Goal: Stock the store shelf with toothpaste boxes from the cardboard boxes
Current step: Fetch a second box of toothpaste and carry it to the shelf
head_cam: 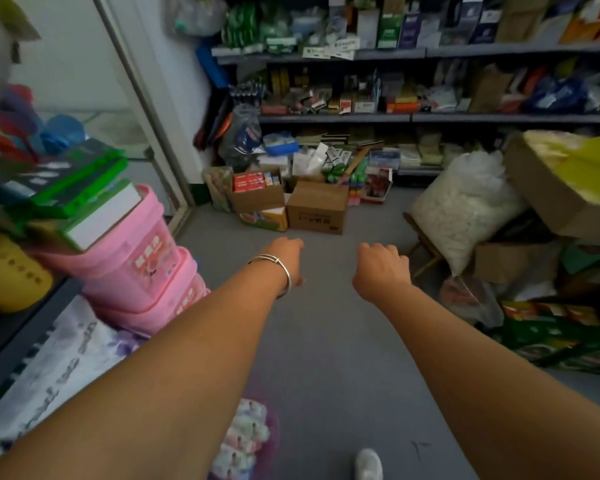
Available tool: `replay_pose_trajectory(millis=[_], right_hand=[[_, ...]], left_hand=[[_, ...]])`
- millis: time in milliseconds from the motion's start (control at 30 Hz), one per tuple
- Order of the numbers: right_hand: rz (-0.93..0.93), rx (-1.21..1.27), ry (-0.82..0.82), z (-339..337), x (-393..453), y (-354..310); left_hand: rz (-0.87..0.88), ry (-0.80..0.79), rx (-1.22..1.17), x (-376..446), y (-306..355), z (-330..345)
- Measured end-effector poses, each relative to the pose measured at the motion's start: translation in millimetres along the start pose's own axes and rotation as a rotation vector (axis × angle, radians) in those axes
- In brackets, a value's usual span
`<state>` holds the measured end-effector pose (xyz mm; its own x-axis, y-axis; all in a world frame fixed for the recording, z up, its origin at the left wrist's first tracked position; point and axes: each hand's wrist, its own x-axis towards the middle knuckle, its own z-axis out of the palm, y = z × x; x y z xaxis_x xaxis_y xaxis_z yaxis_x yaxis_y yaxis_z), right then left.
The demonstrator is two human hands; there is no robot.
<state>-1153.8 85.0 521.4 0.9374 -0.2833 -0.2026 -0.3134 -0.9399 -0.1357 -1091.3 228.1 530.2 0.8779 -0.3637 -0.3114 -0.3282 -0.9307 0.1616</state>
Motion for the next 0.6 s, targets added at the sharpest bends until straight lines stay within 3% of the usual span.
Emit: replay_pose_trajectory(millis=[333,600], right_hand=[[-0.06,0.019,-0.002,-44.6,245.4,-4.8],[-0.11,0.011,-0.015,-58.2,433.3,-67.1]], left_hand=[[-0.098,0.006,-0.074,219.3,-14.7,-71.2],[-0.221,0.06,-0.17,385.2,-97.9,-119.7]])
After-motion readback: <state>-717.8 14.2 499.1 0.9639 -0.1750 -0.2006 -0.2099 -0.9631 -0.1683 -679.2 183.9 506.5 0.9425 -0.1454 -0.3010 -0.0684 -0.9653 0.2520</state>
